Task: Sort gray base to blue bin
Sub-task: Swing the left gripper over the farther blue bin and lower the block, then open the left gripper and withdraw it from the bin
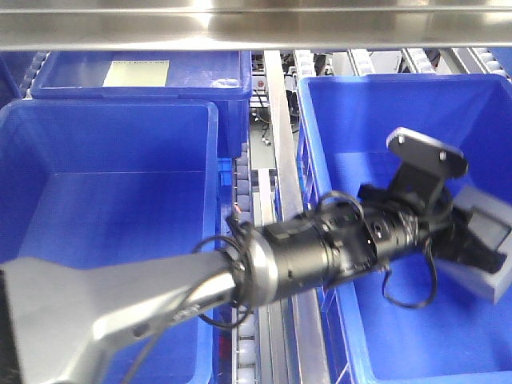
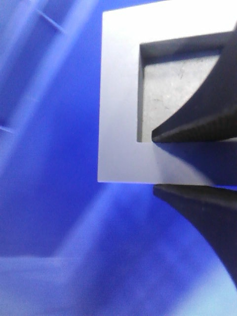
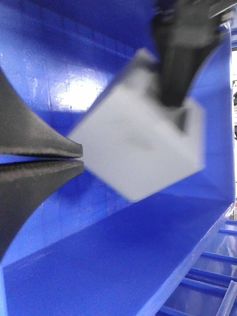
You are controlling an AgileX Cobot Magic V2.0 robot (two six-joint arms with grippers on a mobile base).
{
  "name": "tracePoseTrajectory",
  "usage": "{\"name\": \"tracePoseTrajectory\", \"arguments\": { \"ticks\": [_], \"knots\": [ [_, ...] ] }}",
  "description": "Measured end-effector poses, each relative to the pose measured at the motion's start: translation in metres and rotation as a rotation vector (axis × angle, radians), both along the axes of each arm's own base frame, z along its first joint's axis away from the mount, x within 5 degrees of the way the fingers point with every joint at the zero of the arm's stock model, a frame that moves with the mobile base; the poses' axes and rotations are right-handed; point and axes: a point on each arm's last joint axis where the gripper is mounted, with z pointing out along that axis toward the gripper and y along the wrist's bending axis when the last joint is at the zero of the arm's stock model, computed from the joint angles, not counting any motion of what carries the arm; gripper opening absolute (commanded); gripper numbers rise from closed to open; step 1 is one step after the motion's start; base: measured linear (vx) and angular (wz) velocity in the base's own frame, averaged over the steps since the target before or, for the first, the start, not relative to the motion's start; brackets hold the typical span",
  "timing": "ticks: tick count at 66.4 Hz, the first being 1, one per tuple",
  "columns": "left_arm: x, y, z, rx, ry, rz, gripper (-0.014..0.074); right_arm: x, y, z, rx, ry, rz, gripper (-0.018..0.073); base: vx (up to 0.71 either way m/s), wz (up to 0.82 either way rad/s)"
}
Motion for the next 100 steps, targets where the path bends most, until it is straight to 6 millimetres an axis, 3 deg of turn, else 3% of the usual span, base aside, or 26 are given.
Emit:
{"name": "tracePoseTrajectory", "arguments": {
  "ticks": [18,42,52,69,74,86,100],
  "knots": [
    [-0.006,-0.007,-0.021,0.052,0.033,-0.006,0.0069,0.000,0.000,0.000,0.000,0.000,0.000,-0.0005,0.00,0.00],
    [-0.015,-0.014,-0.020,0.044,0.024,-0.034,0.0338,0.000,0.000,0.000,0.000,0.000,0.000,-0.0005,0.00,0.00],
    [-0.015,-0.015,-0.017,0.029,0.017,-0.039,0.0385,0.000,0.000,0.000,0.000,-0.001,0.000,-0.0005,0.00,0.00],
    [-0.015,-0.011,-0.013,0.060,0.028,-0.018,0.0341,0.000,0.000,0.000,0.000,-0.001,0.000,-0.0005,0.00,0.00],
    [-0.016,-0.005,-0.006,0.112,0.037,0.010,0.0267,0.000,0.000,0.000,0.000,0.000,0.000,-0.0005,0.00,0.00],
    [-0.023,0.011,0.020,0.262,-0.019,0.014,-0.0011,0.000,0.000,0.000,0.000,0.000,0.000,-0.0005,0.00,0.00],
    [-0.044,0.034,0.055,0.240,-0.089,-0.032,-0.0007,0.000,0.000,0.000,0.000,0.001,0.000,-0.0005,0.00,0.00]
  ]
}}
